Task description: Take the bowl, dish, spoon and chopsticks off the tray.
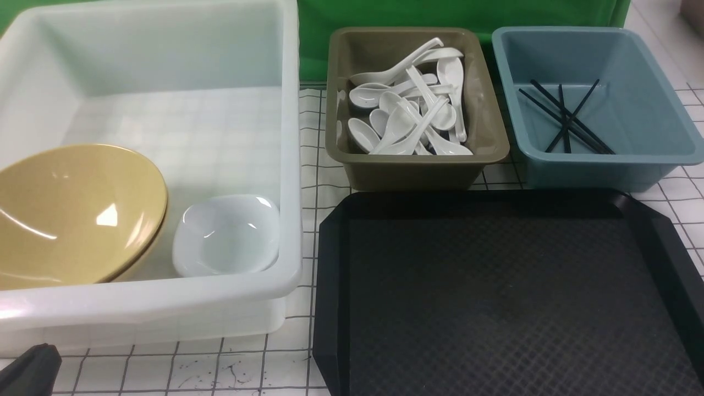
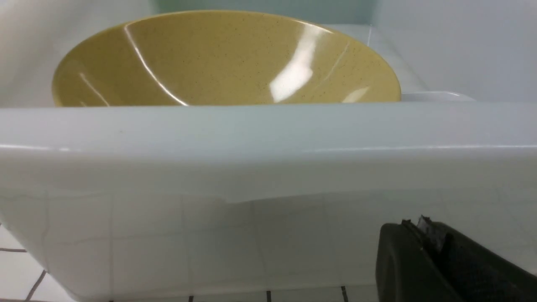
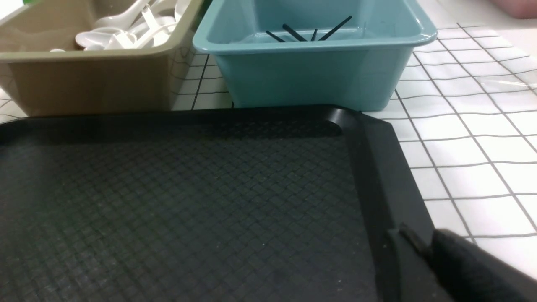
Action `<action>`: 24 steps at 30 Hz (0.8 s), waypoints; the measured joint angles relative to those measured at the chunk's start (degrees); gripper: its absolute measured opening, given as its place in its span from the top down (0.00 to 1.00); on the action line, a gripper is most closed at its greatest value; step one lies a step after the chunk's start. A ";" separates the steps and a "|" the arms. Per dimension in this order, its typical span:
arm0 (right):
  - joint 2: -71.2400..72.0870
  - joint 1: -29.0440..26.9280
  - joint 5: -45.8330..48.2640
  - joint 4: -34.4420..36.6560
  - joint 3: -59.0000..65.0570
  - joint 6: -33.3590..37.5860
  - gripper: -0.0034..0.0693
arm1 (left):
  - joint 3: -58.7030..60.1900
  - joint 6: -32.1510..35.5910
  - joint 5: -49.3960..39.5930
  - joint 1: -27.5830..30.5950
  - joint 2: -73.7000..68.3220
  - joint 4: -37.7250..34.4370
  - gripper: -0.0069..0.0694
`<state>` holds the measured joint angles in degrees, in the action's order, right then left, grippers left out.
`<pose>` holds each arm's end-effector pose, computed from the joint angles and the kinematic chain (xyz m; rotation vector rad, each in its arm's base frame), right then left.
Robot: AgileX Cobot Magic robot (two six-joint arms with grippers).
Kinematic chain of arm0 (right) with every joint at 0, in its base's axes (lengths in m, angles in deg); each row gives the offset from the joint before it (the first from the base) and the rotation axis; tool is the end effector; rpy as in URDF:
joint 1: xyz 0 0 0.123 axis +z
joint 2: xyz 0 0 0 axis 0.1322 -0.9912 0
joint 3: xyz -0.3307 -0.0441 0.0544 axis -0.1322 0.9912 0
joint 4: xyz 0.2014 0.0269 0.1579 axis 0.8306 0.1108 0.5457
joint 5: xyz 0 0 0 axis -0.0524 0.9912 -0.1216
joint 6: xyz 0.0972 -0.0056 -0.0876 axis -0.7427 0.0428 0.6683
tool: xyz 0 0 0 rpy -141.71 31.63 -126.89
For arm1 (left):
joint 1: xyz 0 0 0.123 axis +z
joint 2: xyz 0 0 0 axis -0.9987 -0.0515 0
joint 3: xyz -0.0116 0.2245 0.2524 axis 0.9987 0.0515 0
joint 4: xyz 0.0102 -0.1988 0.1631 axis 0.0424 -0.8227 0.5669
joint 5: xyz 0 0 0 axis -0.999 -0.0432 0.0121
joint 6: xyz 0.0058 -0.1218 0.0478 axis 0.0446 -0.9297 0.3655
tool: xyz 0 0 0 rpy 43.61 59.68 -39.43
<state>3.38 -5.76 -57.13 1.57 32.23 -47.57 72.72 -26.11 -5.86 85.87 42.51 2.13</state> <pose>0.0449 -0.0034 0.1657 0.0828 1.8169 0.0551 0.0445 -0.0001 0.1648 -0.0211 1.8261 -0.0346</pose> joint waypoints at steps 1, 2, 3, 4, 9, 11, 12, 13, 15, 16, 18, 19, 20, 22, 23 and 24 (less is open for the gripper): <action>0.00 0.00 0.00 0.00 0.00 0.00 0.76 | 0.00 0.00 0.00 0.00 0.00 0.00 0.92; 0.00 0.00 0.00 0.00 0.00 0.00 0.76 | 0.00 0.00 0.00 0.00 0.00 0.00 0.92; 0.00 0.00 0.00 0.00 0.00 0.00 0.76 | 0.00 0.00 0.00 0.00 0.00 0.05 0.92; 0.00 0.00 0.00 0.00 0.00 0.00 0.76 | 0.00 0.00 0.00 0.00 0.00 0.05 0.92; 0.00 0.00 0.00 0.00 0.00 0.00 0.75 | 0.00 -0.19 0.00 0.00 0.00 0.05 0.92; 0.00 0.00 0.00 0.00 0.00 0.00 0.75 | 0.00 -0.31 0.00 0.00 0.00 0.05 0.92; 0.00 0.00 0.00 0.00 0.00 0.00 0.75 | 0.00 -0.37 0.00 0.00 0.00 0.05 0.92; 0.00 0.00 0.00 0.00 0.00 0.00 0.75 | 0.00 -0.35 0.00 0.00 0.00 0.05 0.92; 0.00 0.00 0.00 0.00 0.00 0.00 0.75 | 0.00 -0.35 0.00 0.00 0.00 0.05 0.92; 0.00 0.00 0.00 0.00 0.00 0.00 0.75 | 0.00 -0.35 0.00 0.00 0.00 0.05 0.92; 0.00 0.00 0.00 0.00 0.00 0.00 0.74 | 0.00 -0.35 0.00 0.00 0.00 0.05 0.92; 0.00 0.00 0.00 0.00 0.00 0.00 0.74 | 0.00 -0.35 0.00 0.00 0.00 0.05 0.92; 0.00 0.00 0.00 0.00 0.00 0.00 0.74 | 0.00 -0.35 0.00 0.00 0.00 0.05 0.92; 0.00 0.00 0.00 0.00 0.00 0.00 0.74 | 0.00 -0.35 0.00 0.00 0.00 0.05 0.92; 0.00 0.00 0.00 0.00 0.00 0.00 0.74 | 0.00 -0.39 0.00 0.00 0.00 0.05 0.92; 0.00 0.00 0.00 0.00 0.00 0.00 0.74 | 0.00 -0.39 0.00 0.00 0.00 0.05 0.92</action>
<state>3.38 -5.76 -57.13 1.57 32.23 -47.57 72.72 -26.50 -5.86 85.87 42.51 2.18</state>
